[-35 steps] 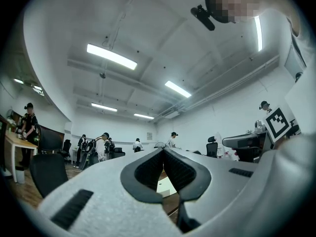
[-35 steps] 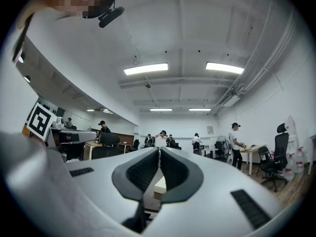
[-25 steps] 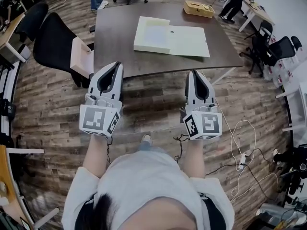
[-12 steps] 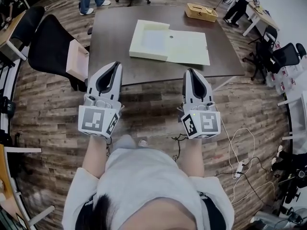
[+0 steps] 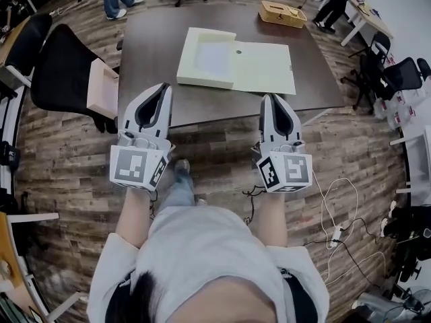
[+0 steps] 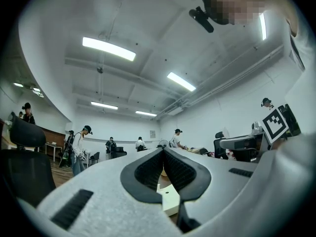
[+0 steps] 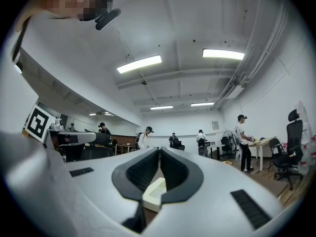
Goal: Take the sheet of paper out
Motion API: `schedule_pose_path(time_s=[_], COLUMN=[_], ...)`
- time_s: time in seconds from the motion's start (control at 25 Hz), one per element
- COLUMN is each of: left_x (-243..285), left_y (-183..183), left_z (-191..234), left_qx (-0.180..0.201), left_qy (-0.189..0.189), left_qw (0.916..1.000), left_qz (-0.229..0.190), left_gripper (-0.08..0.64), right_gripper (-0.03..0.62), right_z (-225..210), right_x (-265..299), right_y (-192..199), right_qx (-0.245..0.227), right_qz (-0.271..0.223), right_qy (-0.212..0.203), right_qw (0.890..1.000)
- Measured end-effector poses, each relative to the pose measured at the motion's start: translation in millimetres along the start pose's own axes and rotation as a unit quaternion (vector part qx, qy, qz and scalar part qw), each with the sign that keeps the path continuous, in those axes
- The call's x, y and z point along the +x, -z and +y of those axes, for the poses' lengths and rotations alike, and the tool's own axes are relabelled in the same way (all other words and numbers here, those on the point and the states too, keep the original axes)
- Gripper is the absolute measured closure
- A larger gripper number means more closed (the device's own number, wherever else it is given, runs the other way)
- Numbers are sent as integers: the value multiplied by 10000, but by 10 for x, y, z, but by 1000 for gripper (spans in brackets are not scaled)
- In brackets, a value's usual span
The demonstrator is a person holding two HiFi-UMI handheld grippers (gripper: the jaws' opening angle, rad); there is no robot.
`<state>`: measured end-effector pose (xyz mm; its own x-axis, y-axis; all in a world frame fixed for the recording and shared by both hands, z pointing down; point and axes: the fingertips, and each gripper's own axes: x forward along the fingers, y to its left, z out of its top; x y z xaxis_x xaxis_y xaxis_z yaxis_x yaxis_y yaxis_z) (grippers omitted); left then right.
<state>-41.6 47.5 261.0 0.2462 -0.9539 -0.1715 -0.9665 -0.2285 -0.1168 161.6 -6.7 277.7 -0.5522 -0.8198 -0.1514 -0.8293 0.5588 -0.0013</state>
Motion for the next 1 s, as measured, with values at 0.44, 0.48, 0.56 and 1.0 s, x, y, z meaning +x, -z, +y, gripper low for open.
schedule_pose_path(time_s=[0.44,0.48,0.56,1.0], left_x=[713,790,946,1658], left_y=[210,216,225,393], left_z=[462,515,618,1122], left_qx=[-61,-63,-71,-109], left_qy=[212,237,296,606], left_qw=[9998,9997,9995,9981], left_qz=[31,24,4,-4], left_gripper=[551,551,551,551], right_gripper=[574,574,574,574], right_z=[-186,-202,-235,-392], right_x=[757,835,992,1712], right_y=[141,143,155,305], right_qx=[19,15,22,111], right_qz=[52,50,53,89], right_qy=[183,210,267,606], right_qw=[9998,9998,9996,9981])
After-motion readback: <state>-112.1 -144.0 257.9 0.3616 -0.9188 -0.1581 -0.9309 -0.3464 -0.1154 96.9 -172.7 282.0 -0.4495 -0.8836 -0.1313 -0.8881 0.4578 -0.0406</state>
